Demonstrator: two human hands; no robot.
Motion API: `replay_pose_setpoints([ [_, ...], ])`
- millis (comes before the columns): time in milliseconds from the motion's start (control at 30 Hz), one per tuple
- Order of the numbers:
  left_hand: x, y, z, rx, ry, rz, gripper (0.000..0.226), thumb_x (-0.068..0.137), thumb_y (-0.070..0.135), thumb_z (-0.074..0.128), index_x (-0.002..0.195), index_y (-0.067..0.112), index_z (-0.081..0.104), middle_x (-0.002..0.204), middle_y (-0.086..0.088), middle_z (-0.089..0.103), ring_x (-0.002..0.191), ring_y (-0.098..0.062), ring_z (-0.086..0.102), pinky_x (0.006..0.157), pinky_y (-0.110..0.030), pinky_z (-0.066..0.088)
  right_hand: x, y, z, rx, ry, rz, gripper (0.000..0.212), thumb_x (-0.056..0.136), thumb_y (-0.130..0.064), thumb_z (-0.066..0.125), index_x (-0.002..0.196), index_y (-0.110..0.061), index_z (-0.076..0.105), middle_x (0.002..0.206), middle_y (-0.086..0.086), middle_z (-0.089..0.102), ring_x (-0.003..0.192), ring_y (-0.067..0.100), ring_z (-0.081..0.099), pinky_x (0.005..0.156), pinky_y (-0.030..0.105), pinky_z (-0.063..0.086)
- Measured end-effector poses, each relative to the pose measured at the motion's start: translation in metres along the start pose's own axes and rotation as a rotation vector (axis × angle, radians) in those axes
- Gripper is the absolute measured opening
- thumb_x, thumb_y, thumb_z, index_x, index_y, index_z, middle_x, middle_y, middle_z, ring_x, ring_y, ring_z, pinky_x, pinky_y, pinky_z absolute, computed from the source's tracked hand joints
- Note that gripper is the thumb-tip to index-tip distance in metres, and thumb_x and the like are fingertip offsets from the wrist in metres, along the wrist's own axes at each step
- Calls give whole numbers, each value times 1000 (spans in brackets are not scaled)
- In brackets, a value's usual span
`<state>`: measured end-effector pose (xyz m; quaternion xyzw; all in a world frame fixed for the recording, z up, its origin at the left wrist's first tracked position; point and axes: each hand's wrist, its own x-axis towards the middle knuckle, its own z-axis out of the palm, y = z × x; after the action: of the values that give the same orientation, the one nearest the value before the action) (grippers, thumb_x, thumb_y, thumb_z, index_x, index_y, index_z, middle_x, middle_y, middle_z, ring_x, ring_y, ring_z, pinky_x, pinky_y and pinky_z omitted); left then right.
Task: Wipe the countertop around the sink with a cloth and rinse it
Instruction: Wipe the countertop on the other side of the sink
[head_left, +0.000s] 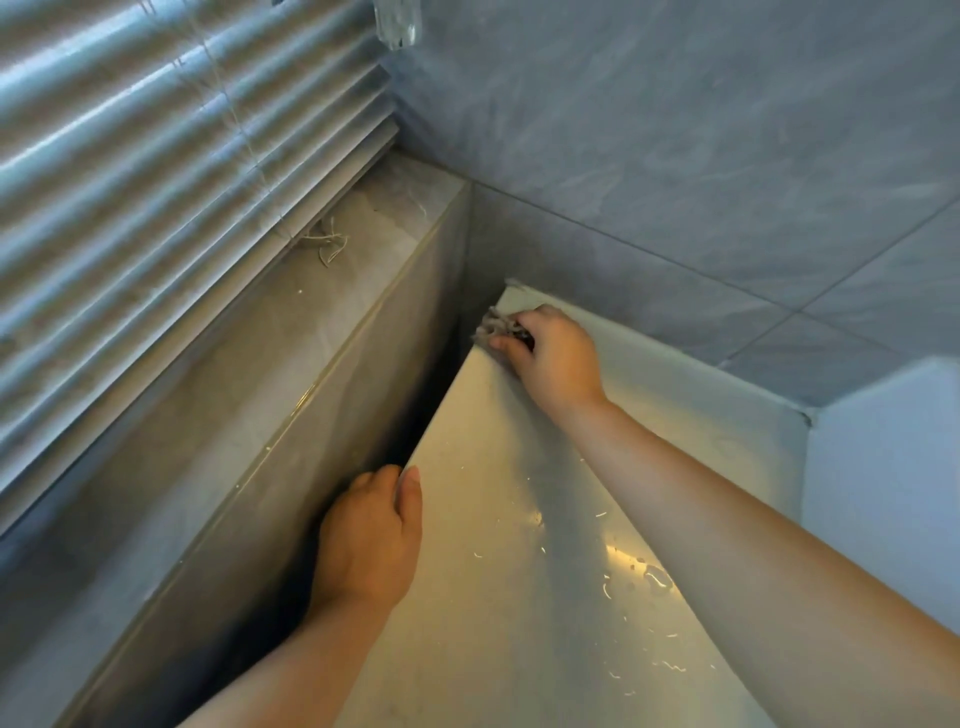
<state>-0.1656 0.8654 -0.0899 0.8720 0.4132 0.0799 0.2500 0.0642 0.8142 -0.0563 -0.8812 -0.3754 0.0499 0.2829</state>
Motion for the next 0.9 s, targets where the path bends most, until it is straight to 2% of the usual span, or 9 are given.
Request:
replay_pose_setpoints([
  [167,0,0,-1,40,0,-3,39,96,37,32,78,14,59,75,-6,59,67,-25,56,59,-30,37,-39,-18,-4,52,-201,-31,25,86,-39,63,88,-16,70,87,6,60,82,26,58,69,41,48],
  [233,1,2,-2,54,-3,-18,38,97,36,33,80,14,59,77,-6,59,67,-22,54,60,-30,36,-53,-25,-13,141,-329,5,22,84,-35,67,83,-13,71,82,7,63,78,22,57,71,40,47],
  [267,0,2,-2,55,-4,-26,37,97,35,33,79,14,58,77,-5,59,65,-20,51,60,-29,35,-58,-25,-20,211,-335,40,20,83,-32,69,80,-12,71,78,6,65,74,19,57,70,39,47],
  [367,-1,3,-1,39,15,-27,37,97,34,35,76,12,58,74,-7,59,61,-21,50,58,-30,34,-57,-17,-47,294,-111,99,16,81,-28,72,76,-13,71,68,1,62,64,13,54,63,33,43],
  [500,-1,4,-1,53,14,-34,37,97,34,35,75,14,56,70,-1,52,59,-13,39,58,-28,30,-22,15,-73,38,105,6,21,84,-32,68,87,-12,72,78,8,59,72,23,56,62,38,43],
  [633,-1,5,-2,53,1,-37,37,97,36,32,74,17,55,69,6,45,58,-11,39,58,-27,30,4,47,-68,-104,154,-17,27,84,-32,63,97,-10,71,86,13,63,80,35,60,65,43,50],
  [733,0,5,-2,54,12,-31,36,97,35,34,72,17,53,67,6,44,55,-9,37,54,-26,27,2,58,-50,-244,140,-2,26,85,-32,62,102,-14,70,92,13,66,86,37,62,65,42,50],
  [800,0,6,-2,49,11,-29,35,97,35,34,69,19,49,65,7,42,53,-6,34,50,-25,24,-1,60,-41,-198,185,90,24,86,-31,63,103,-16,71,94,12,67,87,36,62,65,40,49],
  [900,0,4,-2,54,3,-30,38,97,37,32,72,18,52,67,6,45,55,-9,38,54,-26,28,-4,59,-36,-67,226,174,24,86,-35,64,101,-17,72,94,10,67,87,32,62,67,39,48],
])
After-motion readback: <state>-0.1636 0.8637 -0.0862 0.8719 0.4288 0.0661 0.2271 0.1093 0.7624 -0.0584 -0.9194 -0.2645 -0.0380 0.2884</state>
